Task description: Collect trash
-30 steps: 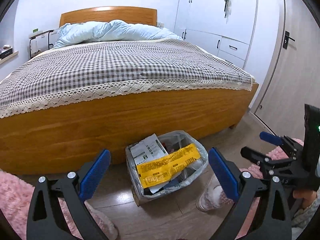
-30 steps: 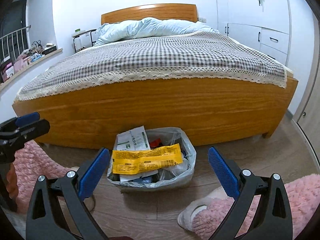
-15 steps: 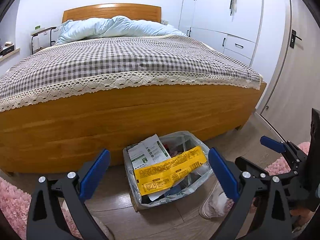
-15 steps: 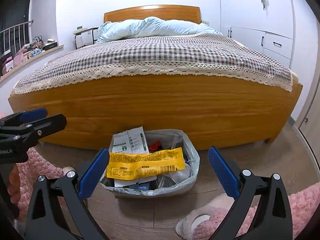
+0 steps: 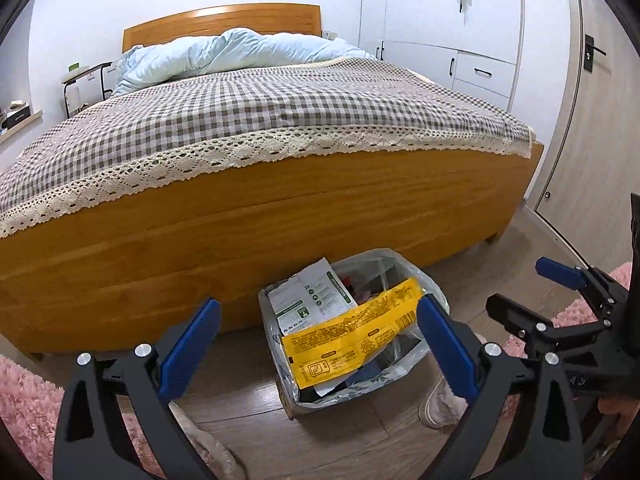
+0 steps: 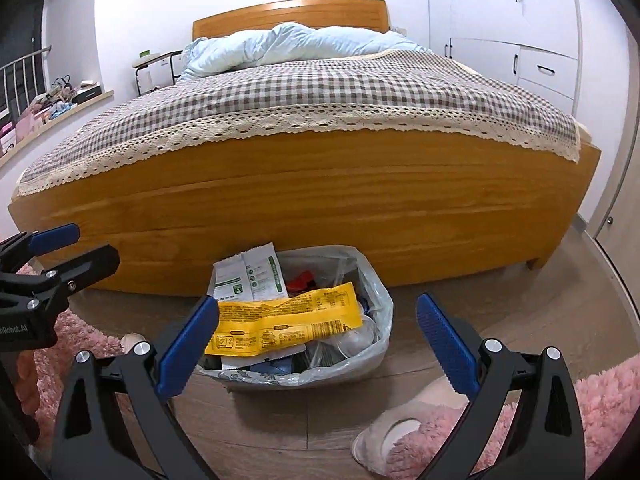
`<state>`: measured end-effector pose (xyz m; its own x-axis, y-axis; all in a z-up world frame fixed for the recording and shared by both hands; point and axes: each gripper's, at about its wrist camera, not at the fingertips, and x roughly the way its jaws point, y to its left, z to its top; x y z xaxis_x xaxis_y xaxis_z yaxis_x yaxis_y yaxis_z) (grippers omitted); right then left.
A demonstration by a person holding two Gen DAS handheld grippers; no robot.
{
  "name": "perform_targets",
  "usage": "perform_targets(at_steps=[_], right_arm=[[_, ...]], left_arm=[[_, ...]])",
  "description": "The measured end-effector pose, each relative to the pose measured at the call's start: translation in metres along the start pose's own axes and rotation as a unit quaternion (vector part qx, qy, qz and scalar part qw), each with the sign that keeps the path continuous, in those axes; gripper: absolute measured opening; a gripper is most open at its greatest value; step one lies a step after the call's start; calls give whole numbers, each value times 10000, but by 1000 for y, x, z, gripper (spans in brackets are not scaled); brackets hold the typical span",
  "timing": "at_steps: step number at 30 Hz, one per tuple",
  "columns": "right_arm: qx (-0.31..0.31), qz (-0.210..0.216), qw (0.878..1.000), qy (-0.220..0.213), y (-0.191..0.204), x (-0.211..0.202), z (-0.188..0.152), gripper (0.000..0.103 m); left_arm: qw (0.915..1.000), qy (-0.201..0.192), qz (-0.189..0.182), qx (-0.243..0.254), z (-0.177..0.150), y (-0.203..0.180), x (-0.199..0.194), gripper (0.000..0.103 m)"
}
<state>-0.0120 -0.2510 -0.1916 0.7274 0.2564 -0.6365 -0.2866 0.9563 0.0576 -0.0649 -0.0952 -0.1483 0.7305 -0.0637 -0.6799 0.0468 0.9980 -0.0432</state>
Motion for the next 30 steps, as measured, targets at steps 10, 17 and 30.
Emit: perform_targets(at_steps=[10, 17, 30], right_arm=[[128, -71, 9998, 102, -7, 2, -1, 95], [93, -70, 9999, 101, -6, 2, 0, 95], [51, -51, 10000, 49, -4, -6, 5, 95]], left_arm=[[9998, 132, -33, -113, -2, 4, 6, 95], [9999, 107, -18, -131, -2, 6, 4, 95], [9998, 15, -43, -195, 1, 8, -3, 95]])
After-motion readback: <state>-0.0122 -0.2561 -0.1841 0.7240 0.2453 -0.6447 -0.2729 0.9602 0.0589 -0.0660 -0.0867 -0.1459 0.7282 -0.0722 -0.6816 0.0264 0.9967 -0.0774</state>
